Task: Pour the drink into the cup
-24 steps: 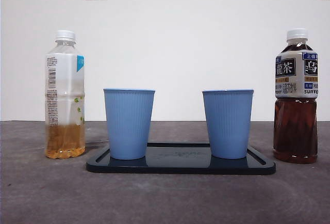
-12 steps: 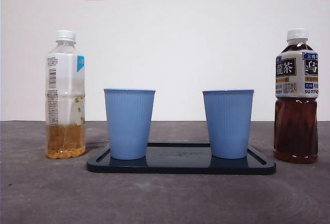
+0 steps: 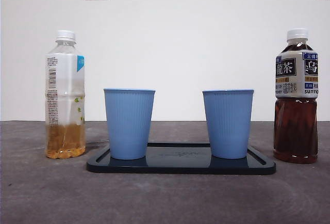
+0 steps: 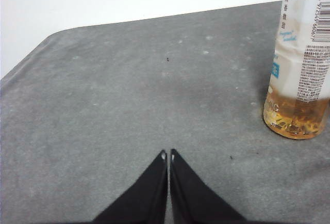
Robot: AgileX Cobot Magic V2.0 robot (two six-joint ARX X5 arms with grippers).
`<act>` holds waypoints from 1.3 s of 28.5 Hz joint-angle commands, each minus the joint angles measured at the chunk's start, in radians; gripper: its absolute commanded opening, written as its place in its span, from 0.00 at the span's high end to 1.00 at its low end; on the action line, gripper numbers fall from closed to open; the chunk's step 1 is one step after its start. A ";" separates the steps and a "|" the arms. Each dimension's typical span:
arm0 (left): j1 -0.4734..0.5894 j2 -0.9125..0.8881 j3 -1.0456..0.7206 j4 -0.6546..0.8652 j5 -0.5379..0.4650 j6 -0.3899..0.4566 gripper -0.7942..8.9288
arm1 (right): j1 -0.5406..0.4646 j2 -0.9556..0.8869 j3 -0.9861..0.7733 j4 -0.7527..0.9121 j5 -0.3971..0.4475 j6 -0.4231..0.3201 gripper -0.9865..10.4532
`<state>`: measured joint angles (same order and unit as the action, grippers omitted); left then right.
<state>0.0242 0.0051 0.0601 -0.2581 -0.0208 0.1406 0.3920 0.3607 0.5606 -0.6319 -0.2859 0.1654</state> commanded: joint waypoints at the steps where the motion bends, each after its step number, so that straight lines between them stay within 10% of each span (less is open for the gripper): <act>1: 0.003 -0.002 -0.016 -0.004 0.001 0.001 0.91 | 0.006 0.003 0.018 0.010 -0.001 0.012 0.91; 12: 0.003 -0.002 -0.016 -0.004 0.001 0.001 0.91 | -0.260 -0.143 -0.117 0.248 0.255 -0.134 0.91; 25: 0.002 -0.002 -0.016 -0.004 0.001 0.001 0.91 | -0.407 -0.358 -0.466 0.596 0.272 -0.154 0.91; 37: 0.003 -0.002 -0.016 -0.004 0.001 0.001 0.91 | -0.408 -0.357 -0.552 0.585 0.298 -0.155 0.91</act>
<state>0.0242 0.0051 0.0601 -0.2577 -0.0204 0.1406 -0.0139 0.0063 0.0158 -0.0536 0.0059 0.0216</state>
